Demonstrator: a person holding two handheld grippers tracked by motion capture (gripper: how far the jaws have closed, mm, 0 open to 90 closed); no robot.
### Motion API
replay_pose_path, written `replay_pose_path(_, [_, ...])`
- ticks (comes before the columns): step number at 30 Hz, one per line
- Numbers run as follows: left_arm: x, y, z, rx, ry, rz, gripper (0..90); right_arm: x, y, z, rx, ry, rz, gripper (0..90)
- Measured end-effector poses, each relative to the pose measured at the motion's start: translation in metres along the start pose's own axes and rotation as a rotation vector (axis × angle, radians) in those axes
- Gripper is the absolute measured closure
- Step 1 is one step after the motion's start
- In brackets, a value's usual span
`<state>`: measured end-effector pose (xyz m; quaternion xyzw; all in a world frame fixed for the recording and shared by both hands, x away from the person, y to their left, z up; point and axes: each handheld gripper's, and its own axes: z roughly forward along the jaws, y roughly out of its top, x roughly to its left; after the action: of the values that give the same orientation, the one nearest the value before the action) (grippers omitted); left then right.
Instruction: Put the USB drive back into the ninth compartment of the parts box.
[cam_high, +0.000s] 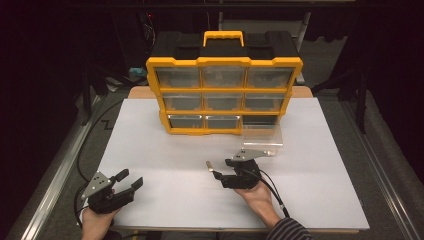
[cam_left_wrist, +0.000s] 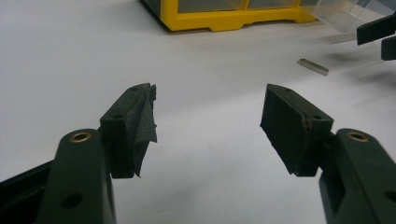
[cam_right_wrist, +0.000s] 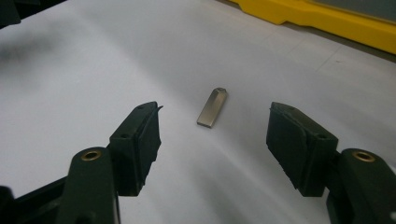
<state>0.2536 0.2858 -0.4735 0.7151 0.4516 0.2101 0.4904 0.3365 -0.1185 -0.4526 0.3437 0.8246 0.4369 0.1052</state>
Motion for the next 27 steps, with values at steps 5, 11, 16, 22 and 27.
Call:
replay_pose_path(5, [0.000,0.000,0.000,0.000,-0.001,0.002,35.6,-0.001,0.011,0.004,0.070,0.003,-0.006,39.6])
replay_pose_path(11, [0.000,0.000,0.000,0.001,-0.003,0.002,35.6,0.000,0.026,0.014,0.172,0.000,-0.026,44.3])
replay_pose_path(16, [0.000,0.000,0.000,0.001,-0.004,0.004,35.6,-0.001,0.036,0.023,0.243,-0.024,-0.032,48.0])
replay_pose_path(22, [-0.001,0.000,0.000,0.001,-0.005,0.006,35.6,-0.001,0.041,0.034,0.318,-0.050,-0.039,50.9])
replay_pose_path(27, [-0.001,0.000,0.000,0.002,-0.006,0.007,35.6,-0.002,0.046,0.042,0.349,-0.052,-0.059,53.8])
